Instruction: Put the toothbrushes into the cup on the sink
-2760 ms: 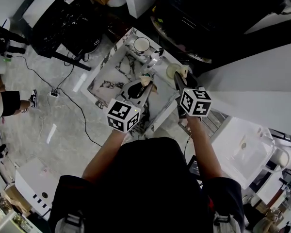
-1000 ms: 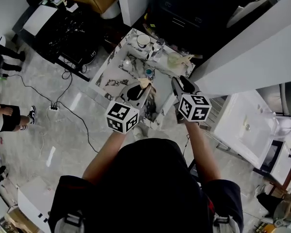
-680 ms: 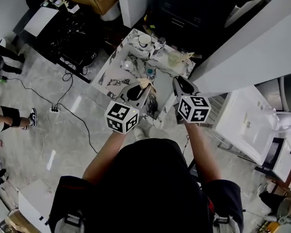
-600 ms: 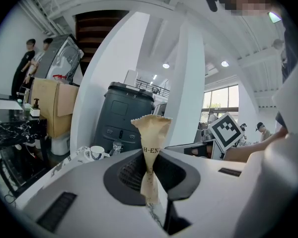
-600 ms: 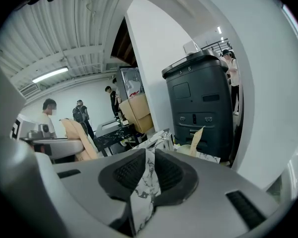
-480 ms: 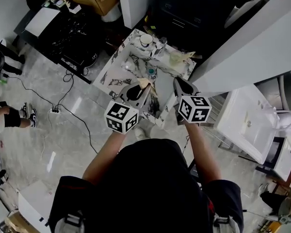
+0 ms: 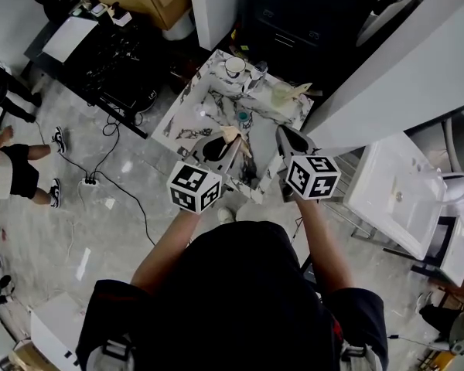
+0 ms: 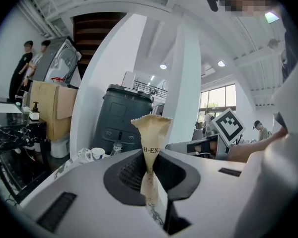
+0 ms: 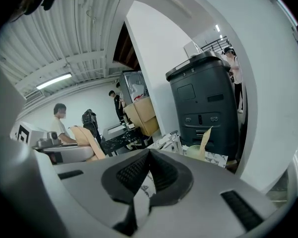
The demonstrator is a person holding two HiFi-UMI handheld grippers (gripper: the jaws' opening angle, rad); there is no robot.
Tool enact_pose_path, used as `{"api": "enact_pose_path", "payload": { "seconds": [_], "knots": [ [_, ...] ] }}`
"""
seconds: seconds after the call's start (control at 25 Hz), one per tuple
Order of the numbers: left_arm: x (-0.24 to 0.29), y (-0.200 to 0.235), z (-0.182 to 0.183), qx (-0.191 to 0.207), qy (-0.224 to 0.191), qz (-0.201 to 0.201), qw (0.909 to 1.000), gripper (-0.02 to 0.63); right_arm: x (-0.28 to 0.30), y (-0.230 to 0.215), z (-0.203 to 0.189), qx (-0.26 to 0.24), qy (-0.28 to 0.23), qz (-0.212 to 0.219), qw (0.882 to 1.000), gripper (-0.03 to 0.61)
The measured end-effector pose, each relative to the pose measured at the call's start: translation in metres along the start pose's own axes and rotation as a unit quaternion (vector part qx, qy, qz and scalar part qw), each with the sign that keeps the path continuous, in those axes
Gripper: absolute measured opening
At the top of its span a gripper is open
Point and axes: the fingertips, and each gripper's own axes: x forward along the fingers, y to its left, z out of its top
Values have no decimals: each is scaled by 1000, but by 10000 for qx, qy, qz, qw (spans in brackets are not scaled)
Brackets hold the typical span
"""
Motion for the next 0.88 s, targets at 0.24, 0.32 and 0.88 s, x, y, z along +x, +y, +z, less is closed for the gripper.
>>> {"api": "enact_pose_path", "payload": {
  "seconds": [0.24,0.32,0.88],
  "knots": [
    [19,-2,9,36,19,-25,10000,47,7,-9,13,37,-61,168,9998,35],
    [25,-1,10,47,49,-20,10000,46,12,-14,17,51,-59,210,9997,35],
    [64,20,18,-59,174,269,9995,47,45,-45,34,142,12,524,9985,34]
  ]
}}
